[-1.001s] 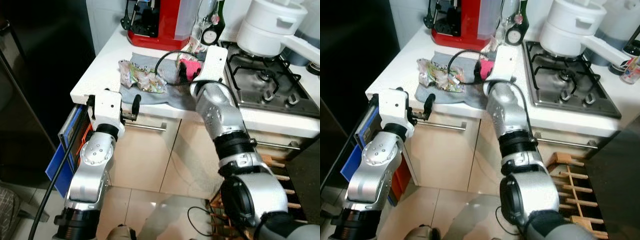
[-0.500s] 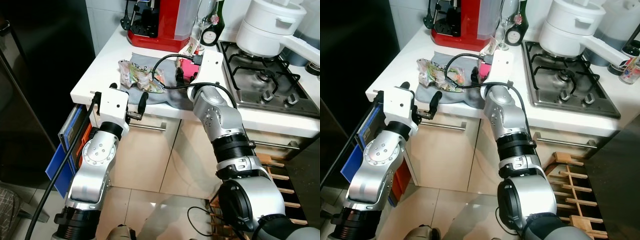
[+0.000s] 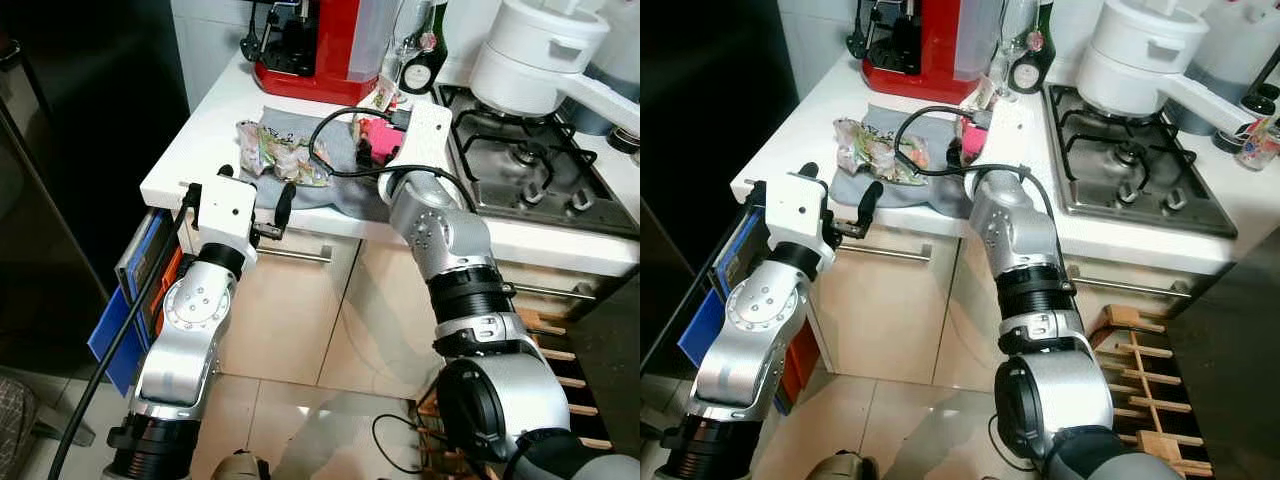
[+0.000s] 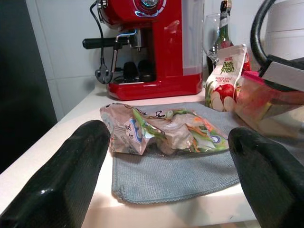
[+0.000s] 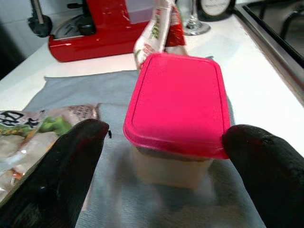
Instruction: Restocking fridge
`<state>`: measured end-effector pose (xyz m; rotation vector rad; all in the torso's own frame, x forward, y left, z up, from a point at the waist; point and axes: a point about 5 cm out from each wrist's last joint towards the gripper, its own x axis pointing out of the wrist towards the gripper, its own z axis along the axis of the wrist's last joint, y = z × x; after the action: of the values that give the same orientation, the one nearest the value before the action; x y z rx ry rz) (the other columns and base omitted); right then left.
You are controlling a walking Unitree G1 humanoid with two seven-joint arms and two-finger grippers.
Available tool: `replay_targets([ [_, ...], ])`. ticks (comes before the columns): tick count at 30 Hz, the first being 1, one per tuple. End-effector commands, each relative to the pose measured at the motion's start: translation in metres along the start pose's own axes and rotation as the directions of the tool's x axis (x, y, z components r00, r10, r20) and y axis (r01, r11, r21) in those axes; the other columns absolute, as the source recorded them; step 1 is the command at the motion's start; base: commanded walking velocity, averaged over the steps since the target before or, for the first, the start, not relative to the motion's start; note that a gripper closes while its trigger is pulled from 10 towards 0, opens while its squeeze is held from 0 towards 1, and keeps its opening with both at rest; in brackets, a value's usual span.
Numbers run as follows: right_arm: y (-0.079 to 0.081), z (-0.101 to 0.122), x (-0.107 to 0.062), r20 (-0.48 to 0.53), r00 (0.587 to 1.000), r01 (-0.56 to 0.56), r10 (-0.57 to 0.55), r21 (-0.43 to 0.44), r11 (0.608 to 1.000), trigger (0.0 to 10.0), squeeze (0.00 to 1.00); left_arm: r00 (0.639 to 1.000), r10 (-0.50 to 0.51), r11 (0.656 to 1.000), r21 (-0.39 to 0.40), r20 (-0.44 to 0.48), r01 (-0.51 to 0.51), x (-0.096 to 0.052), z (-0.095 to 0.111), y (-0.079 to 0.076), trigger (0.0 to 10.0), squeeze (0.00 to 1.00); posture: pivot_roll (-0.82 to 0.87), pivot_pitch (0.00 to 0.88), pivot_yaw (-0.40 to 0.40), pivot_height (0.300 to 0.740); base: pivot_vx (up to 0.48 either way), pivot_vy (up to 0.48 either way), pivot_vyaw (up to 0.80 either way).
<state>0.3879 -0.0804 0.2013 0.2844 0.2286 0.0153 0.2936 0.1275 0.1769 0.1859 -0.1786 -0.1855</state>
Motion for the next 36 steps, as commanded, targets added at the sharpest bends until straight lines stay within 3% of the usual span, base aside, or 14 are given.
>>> replay_targets([
  [1, -0.005, -0.011, 0.0, -0.068, 0.998, 0.013, -0.01, 0.042, 0.999, 10.0, 0.0, 0.999, -0.012, 1.0, 0.009, 0.034, 0.011, 0.002, 0.007, -0.002, 10.0, 0.0, 0.12, 0.0, -0.094, 0.74, 0.0, 0.0, 0.0],
  [8, -0.002, -0.019, 0.002, -0.129, 0.992, 0.002, 0.01, 0.087, 0.996, 10.0, 0.0, 0.999, -0.013, 1.0, 0.009, 0.03, 0.013, 0.002, 0.006, -0.003, 10.0, 0.0, 0.12, 0.0, -0.093, 0.74, 0.0, 0.0, 0.0],
  [9, -0.001, -0.019, 0.003, -0.132, 0.991, -0.004, 0.016, 0.09, 0.996, 3.1, 0.0, 0.999, -0.013, 1.0, 0.01, 0.029, 0.013, 0.003, 0.006, -0.003, 10.0, 0.0, 0.12, 0.0, -0.093, 0.74, 0.0, 0.0, 0.0],
  [10, -0.001, -0.019, 0.003, -0.132, 0.991, -0.004, 0.016, 0.09, 0.996, 3.1, 0.0, 0.999, -0.013, 1.0, 0.01, 0.029, 0.013, 0.003, 0.006, -0.003, 10.0, 0.0, 0.12, 0.0, -0.093, 0.74, 0.0, 0.0, 0.0],
  [11, 0.0, -0.018, 0.004, -0.129, 0.991, -0.012, 0.024, 0.09, 0.996, 0.0, 0.0, 1.0, -0.012, 1.0, 0.011, 0.028, 0.012, 0.003, 0.006, -0.003, 10.0, 0.0, 0.12, 0.0, -0.094, 0.74, 0.0, 0.0, 0.0],
  [22, 0.001, -0.006, 0.005, -0.044, 0.998, -0.039, 0.041, 0.041, 0.998, 0.0, 0.0, 1.0, -0.007, 1.0, 0.016, 0.023, 0.006, 0.003, 0.004, -0.003, 10.0, 0.0, 0.12, 0.0, -0.099, 0.74, 0.0, 0.0, 0.0],
  [25, 0.0, 0.014, 0.0, 0.137, 0.989, -0.048, 0.059, -0.086, 0.995, 0.0, 0.0, 1.0, -0.009, 1.0, 0.019, 0.027, 0.009, 0.005, 0.004, -0.003, 10.0, 0.0, 0.12, 0.0, -0.096, 0.74, 0.0, 0.0, 0.0],
  [31, -0.003, 0.023, -0.006, 0.261, 0.961, -0.04, 0.087, -0.18, 0.983, 0.0, 0.0, 0.999, -0.015, 1.0, 0.021, 0.034, 0.014, 0.009, 0.005, -0.003, 10.0, 0.0, 0.11, 0.0, -0.095, 0.74, 0.0, 0.0, 0.0],
  [36, -0.016, 0.027, -0.015, 0.38, 0.918, 0.004, 0.114, -0.297, 0.955, 0.0, 0.0, 0.998, -0.038, 0.999, 0.017, 0.046, 0.037, 0.015, 0.006, -0.009, 10.0, 0.0, 0.11, 0.0, -0.098, 0.74, 0.0, 0.0, 0.0],
])
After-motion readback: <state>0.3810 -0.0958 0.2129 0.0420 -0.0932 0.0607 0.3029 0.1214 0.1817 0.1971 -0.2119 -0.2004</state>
